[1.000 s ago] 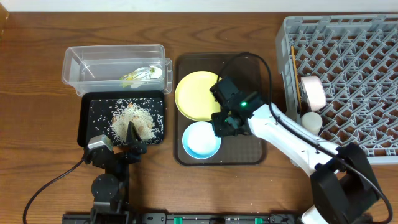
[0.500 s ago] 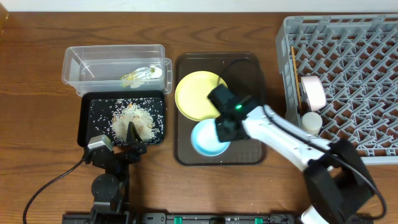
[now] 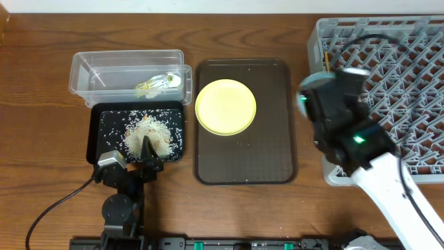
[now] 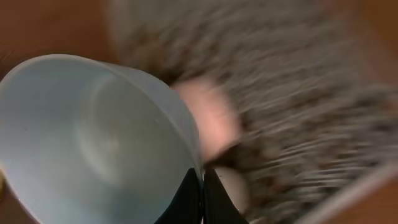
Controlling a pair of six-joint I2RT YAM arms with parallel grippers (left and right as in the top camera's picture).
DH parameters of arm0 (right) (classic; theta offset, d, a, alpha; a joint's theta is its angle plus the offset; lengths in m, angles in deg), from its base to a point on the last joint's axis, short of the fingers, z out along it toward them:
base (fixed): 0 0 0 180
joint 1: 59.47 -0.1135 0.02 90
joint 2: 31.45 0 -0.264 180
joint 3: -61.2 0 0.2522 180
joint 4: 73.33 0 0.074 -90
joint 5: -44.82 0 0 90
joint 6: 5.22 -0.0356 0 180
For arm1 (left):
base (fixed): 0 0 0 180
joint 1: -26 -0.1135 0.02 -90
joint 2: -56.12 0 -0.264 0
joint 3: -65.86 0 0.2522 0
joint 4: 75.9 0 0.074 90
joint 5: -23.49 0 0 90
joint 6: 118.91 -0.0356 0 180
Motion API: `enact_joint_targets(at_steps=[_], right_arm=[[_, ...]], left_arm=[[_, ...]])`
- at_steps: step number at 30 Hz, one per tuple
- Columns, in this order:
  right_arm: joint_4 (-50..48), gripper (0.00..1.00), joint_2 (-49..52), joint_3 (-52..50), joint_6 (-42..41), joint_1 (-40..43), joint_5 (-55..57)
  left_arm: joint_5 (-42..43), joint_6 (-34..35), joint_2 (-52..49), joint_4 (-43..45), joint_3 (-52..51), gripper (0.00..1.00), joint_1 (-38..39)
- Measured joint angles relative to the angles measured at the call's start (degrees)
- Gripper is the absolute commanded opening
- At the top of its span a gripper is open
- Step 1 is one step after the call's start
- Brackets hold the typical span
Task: Sort waste into correct bins and load items into the dishwasher rack
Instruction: 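Place the blue bowl into the dish rack with the right gripper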
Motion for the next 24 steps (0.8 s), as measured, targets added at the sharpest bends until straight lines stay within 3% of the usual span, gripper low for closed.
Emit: enact_joint_targets(at_steps=[4,9,15,24], right_arm=[[-1.3,0.01,-1.1,0.0,1.9,4.7,15.8],[-3.8,0.01,2.0,0.0,5.9,13.4,24.3],[-5.1,0.01,9.7,0.0,7.9,23.2,24.6],[-16.3,0.01,20.8,0.0,16.8,23.8,22.5]], left_arm=[[0.0,0.0,0.0,0.0,0.0,0.95,0.0],[0.0,0.0,0.0,0.0,0.0,0.95,0.0],[0.0,0.0,0.0,0.0,0.0,0.95,0.0],[0.0,0.0,0.0,0.0,0.0,0.95,0.0]])
